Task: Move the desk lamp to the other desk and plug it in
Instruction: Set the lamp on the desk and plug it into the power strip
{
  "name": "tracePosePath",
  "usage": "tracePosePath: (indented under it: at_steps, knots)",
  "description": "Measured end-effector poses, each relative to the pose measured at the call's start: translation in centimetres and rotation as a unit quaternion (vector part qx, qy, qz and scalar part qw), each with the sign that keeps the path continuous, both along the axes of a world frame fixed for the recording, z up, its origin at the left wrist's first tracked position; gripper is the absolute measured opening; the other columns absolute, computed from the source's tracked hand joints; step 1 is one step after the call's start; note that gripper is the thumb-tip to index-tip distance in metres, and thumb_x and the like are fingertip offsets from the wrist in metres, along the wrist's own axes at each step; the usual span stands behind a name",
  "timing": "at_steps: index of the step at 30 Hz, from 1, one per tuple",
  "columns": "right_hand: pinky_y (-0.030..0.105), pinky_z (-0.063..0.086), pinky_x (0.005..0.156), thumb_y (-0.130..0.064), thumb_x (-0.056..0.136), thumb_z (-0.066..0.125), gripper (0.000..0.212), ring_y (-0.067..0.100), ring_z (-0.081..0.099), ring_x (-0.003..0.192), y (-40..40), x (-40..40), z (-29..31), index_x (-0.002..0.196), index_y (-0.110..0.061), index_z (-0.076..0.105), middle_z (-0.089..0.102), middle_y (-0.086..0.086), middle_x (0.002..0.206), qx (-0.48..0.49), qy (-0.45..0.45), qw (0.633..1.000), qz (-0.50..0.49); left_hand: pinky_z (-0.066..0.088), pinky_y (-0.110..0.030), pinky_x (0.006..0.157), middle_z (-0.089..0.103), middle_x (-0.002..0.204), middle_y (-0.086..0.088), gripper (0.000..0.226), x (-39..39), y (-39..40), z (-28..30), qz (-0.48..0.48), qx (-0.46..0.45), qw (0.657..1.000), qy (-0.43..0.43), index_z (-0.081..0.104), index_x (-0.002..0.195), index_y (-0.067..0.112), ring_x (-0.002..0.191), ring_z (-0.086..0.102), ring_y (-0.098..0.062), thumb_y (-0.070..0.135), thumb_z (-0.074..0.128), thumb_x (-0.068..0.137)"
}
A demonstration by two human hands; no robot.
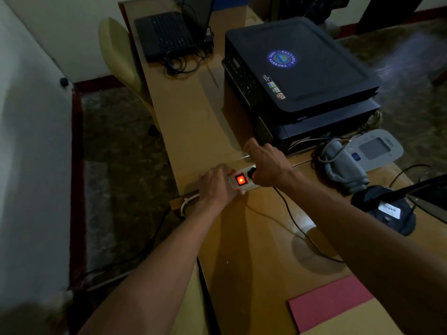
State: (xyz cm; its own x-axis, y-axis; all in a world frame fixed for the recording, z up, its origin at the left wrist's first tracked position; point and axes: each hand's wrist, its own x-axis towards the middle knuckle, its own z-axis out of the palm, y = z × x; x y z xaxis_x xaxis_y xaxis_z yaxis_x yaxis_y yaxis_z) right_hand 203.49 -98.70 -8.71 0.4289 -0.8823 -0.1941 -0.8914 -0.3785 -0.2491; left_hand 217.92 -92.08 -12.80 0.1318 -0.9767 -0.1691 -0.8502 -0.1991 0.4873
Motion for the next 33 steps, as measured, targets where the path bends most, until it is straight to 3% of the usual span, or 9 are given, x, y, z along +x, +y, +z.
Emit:
tracePosePath:
  at_steps: [3, 6, 10, 20, 24, 28, 30, 32, 33]
  knots:
    - [0.023, 0.045, 0.061, -0.012, 0.082, 0.080, 0.068, 0.015, 0.059, 0.078, -0.2, -0.5, 0.0, 0.138, -0.018, 0.043, 0.060, 0.006, 0.106, -0.003, -0.002, 1.000, -0.005, 0.039, -0.040, 0.100, 0.068, 0.125, -0.002, 0.059, 0.1, -0.1, -0.2, 0.005, -0.004, 1.000, 0.007, 0.067, 0.117, 0.021, 0.121, 0.059, -0.024, 0.050, 0.085, 0.070]
    - [0.027, 0.056, 0.075, -0.024, 0.088, 0.078, 0.045, 0.018, 0.070, 0.093, 0.4, -1.6, -0.2, 0.129, -0.015, 0.064, 0.071, 0.006, 0.114, 0.001, 0.012, 1.000, -0.015, 0.037, -0.039, 0.100, 0.068, 0.127, -0.003, 0.061, 0.0, 0.0, -0.3, 0.011, 0.001, 1.000, 0.012, 0.067, 0.122, 0.023, 0.123, 0.056, -0.024, 0.047, 0.086, 0.070]
    - [0.027, 0.059, 0.071, -0.023, 0.090, 0.075, 0.022, 0.015, 0.071, 0.087, 1.1, -1.8, -1.0, 0.109, -0.013, 0.076, 0.075, 0.005, 0.105, -0.012, 0.004, 0.999, -0.050, 0.037, -0.037, 0.098, 0.067, 0.129, -0.002, 0.065, -0.1, -0.2, -0.7, 0.011, 0.003, 1.000, 0.002, 0.065, 0.127, 0.026, 0.122, 0.057, -0.023, 0.048, 0.086, 0.069]
    - [0.026, 0.045, 0.063, -0.031, 0.090, 0.074, 0.023, 0.017, 0.065, 0.078, 0.4, -0.2, -0.1, 0.106, -0.014, 0.070, 0.067, 0.001, 0.092, -0.070, 0.087, 0.993, -0.035, 0.037, -0.041, 0.103, 0.064, 0.133, -0.002, 0.065, 0.3, -0.4, -0.6, -0.014, 0.003, 1.000, -0.023, 0.064, 0.127, 0.024, 0.125, 0.056, -0.024, 0.054, 0.082, 0.072]
    - [0.027, 0.049, 0.059, -0.047, 0.090, 0.071, 0.033, 0.016, 0.066, 0.076, 3.1, -2.1, 0.4, 0.106, -0.018, 0.073, 0.072, 0.001, 0.091, -0.114, -0.021, 0.990, -0.083, 0.038, -0.043, 0.103, 0.062, 0.133, -0.001, 0.065, 0.3, 0.1, 0.5, -0.055, 0.028, 0.997, -0.038, 0.058, 0.132, 0.027, 0.126, 0.054, -0.024, 0.054, 0.079, 0.076]
    - [0.021, 0.039, 0.053, -0.044, 0.094, 0.063, 0.027, 0.013, 0.063, 0.076, 8.3, -7.3, 0.4, 0.096, -0.021, 0.075, 0.073, -0.004, 0.092, -0.241, -0.178, 0.935, -0.189, 0.040, -0.044, 0.107, 0.049, 0.145, -0.007, 0.066, -1.7, 3.1, 0.8, -0.062, -0.078, 0.995, 0.013, 0.042, 0.148, 0.020, 0.134, 0.044, -0.028, 0.026, 0.070, 0.089]
    - [0.031, 0.049, 0.063, -0.038, 0.095, 0.060, 0.024, 0.014, 0.062, 0.081, 10.6, -10.8, -0.6, 0.095, -0.018, 0.074, 0.071, -0.001, 0.094, -0.242, -0.215, 0.905, -0.275, 0.042, -0.044, 0.108, 0.046, 0.146, -0.009, 0.058, -4.2, 4.9, 1.2, -0.077, -0.166, 0.983, 0.028, 0.040, 0.147, 0.017, 0.135, 0.043, -0.027, 0.013, 0.059, 0.093]
    - [0.028, 0.050, 0.074, -0.033, 0.095, 0.055, 0.023, 0.014, 0.061, 0.085, 12.7, -14.5, -1.7, 0.094, -0.016, 0.070, 0.066, 0.000, 0.089, -0.235, -0.242, 0.868, -0.365, 0.043, -0.044, 0.107, 0.046, 0.143, -0.008, 0.050, -6.8, 6.6, 1.5, -0.115, -0.215, 0.969, 0.035, 0.042, 0.142, 0.016, 0.132, 0.043, -0.024, 0.015, 0.056, 0.094]
    - [0.024, 0.048, 0.071, -0.032, 0.094, 0.053, 0.021, 0.013, 0.059, 0.084, 13.7, -16.4, -2.1, 0.095, -0.017, 0.068, 0.063, 0.000, 0.087, -0.239, -0.222, 0.854, -0.405, 0.044, -0.044, 0.106, 0.046, 0.142, -0.009, 0.048, -8.0, 7.6, 1.3, -0.133, -0.214, 0.967, 0.037, 0.043, 0.139, 0.015, 0.131, 0.043, -0.023, 0.019, 0.056, 0.094]
